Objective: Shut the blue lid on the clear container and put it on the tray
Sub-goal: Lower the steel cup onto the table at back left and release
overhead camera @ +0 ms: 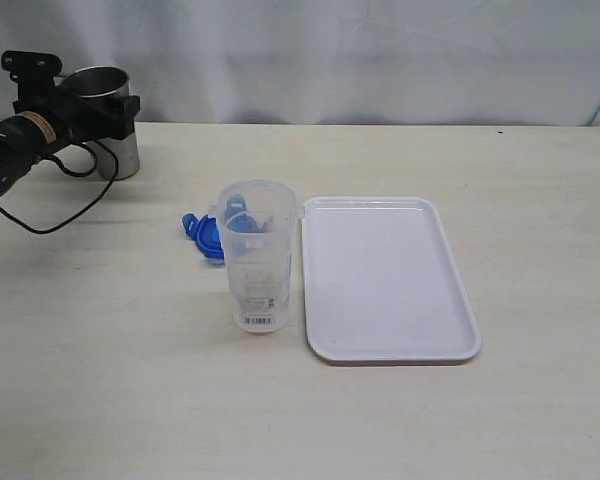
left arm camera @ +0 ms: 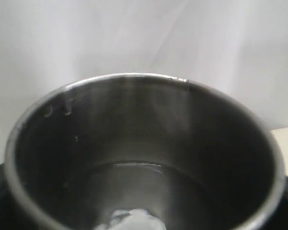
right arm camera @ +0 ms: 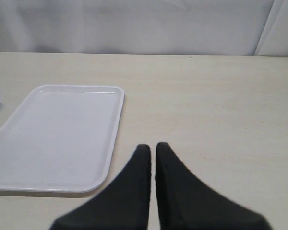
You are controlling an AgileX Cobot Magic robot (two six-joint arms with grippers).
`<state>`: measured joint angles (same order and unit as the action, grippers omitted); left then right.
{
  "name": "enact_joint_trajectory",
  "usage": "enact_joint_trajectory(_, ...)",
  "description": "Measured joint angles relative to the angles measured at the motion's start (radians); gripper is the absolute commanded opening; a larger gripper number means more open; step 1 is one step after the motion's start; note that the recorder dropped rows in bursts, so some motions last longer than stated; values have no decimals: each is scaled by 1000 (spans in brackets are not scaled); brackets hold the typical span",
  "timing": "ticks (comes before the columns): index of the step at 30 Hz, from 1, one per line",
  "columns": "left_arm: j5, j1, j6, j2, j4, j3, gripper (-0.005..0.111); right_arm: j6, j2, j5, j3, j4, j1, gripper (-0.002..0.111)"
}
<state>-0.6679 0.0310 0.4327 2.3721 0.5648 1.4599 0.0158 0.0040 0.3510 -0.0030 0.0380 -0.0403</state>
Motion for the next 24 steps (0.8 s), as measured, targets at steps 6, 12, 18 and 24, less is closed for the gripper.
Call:
enact_joint_trajectory(6, -5, 0, -51, 4, -4, 2, 0, 0, 0, 0, 0, 0, 0, 4)
enact_joint_trajectory(12, -5, 0, -53, 4, -4, 2, 0, 0, 0, 0, 0, 0, 0, 4)
enact_joint_trajectory(18, 14, 0, -55, 5, -6, 8, 19, 0, 0, 0, 0, 0, 0, 4)
enact_joint_trajectory(24, 25, 0, -40, 5, -11, 12, 64, 0, 0, 0, 0, 0, 0, 4)
